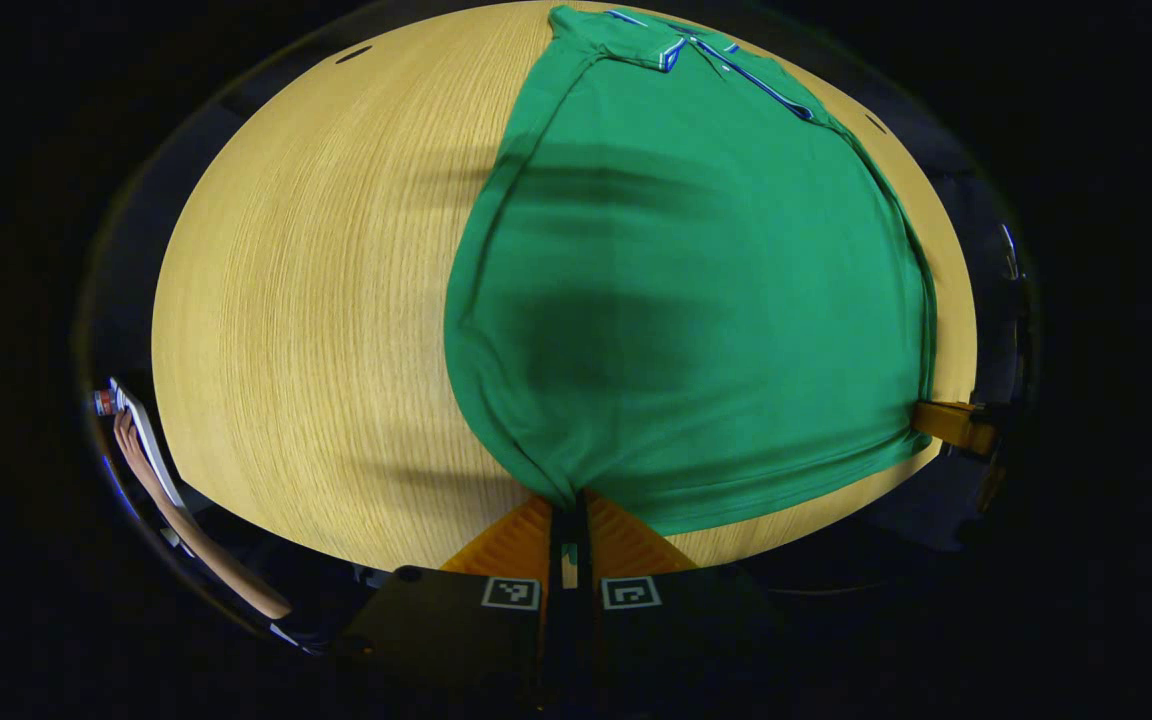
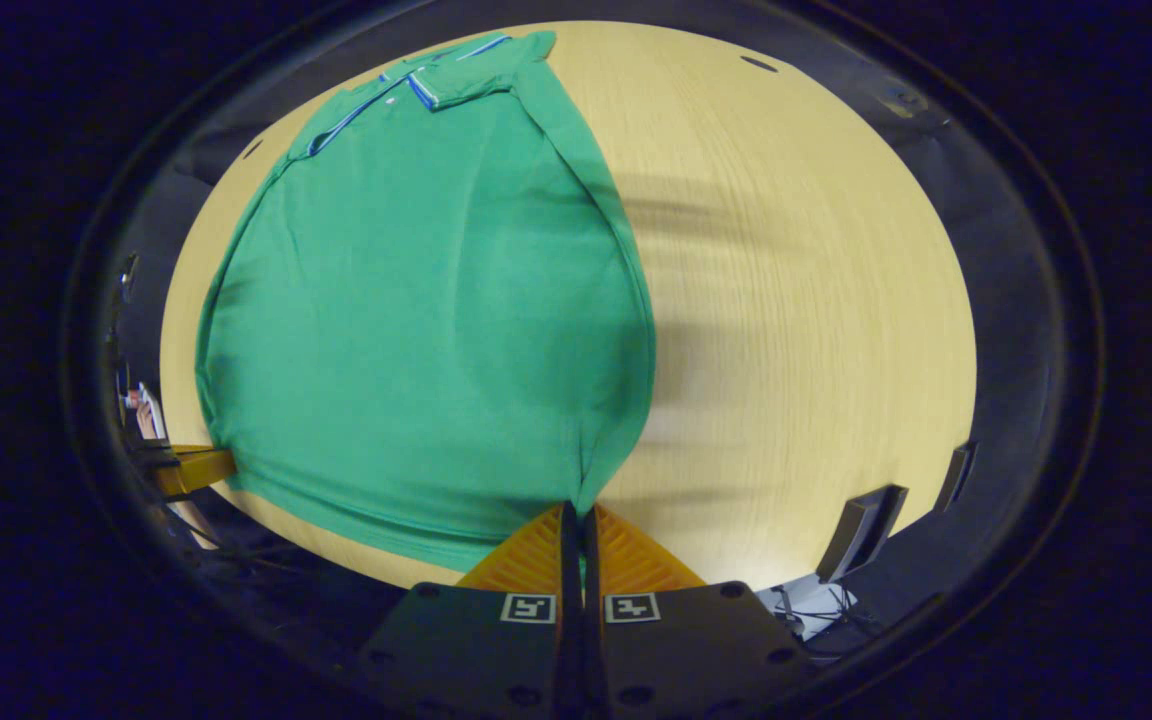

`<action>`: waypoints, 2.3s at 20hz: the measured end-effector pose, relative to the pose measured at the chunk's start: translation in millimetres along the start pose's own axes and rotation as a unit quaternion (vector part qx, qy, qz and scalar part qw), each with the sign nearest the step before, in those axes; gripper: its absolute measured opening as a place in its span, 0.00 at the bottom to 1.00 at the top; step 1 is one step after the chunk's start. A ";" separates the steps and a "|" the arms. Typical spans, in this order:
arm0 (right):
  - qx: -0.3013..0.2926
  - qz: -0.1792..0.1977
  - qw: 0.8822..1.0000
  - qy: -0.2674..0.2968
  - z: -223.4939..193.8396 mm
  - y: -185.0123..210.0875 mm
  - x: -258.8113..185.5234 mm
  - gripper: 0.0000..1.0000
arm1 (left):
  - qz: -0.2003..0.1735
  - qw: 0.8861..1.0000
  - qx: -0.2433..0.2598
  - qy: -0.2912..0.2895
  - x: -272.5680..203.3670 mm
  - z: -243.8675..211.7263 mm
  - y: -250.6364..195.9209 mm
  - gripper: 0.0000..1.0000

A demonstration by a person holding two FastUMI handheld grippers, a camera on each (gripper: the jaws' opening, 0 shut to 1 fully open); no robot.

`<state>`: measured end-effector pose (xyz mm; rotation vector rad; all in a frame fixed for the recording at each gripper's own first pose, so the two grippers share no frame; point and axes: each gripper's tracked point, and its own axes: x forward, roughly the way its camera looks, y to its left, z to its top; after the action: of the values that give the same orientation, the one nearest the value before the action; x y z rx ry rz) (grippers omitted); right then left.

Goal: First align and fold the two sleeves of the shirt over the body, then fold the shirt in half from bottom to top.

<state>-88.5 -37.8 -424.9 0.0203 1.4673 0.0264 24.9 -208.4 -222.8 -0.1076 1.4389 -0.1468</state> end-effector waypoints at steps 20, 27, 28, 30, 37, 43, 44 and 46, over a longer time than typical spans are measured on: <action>-0.010 0.023 0.991 -0.129 98.9 16.1 -123.4 0.04 | -0.008 0.984 0.045 -0.172 -107.5 120.8 -4.5 0.07; -0.027 0.017 0.985 -0.172 167.8 25.1 -151.5 0.03 | 0.009 0.973 0.050 -0.223 -152.9 201.3 -3.1 0.07; -0.029 0.014 0.983 -0.180 181.4 25.1 -153.5 0.07 | 0.009 0.972 0.047 -0.230 -157.9 214.2 -3.2 0.07; -0.025 0.009 0.980 -0.195 206.8 24.6 -157.4 0.06 | 0.008 0.969 0.043 -0.244 -164.3 237.3 -2.3 0.07; -0.013 0.012 0.974 -0.224 286.8 33.2 -145.9 0.03 | 0.012 0.960 0.011 -0.279 -148.8 290.5 3.3 0.07; 0.005 0.009 0.973 -0.230 346.7 35.9 -111.7 0.03 | 0.001 0.955 -0.009 -0.298 -117.6 350.0 5.4 0.07; 0.008 0.009 0.972 -0.234 355.4 36.3 -107.9 0.03 | 0.000 0.955 -0.009 -0.298 -112.7 359.3 6.3 0.07; 0.011 0.010 0.970 -0.243 376.8 35.6 -96.1 0.03 | -0.002 0.953 -0.006 -0.302 -101.6 379.9 4.9 0.07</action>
<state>276.2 -4.3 -289.4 0.0555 0.9760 0.0210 389.1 -192.3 -75.1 -0.1508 0.8283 -0.0970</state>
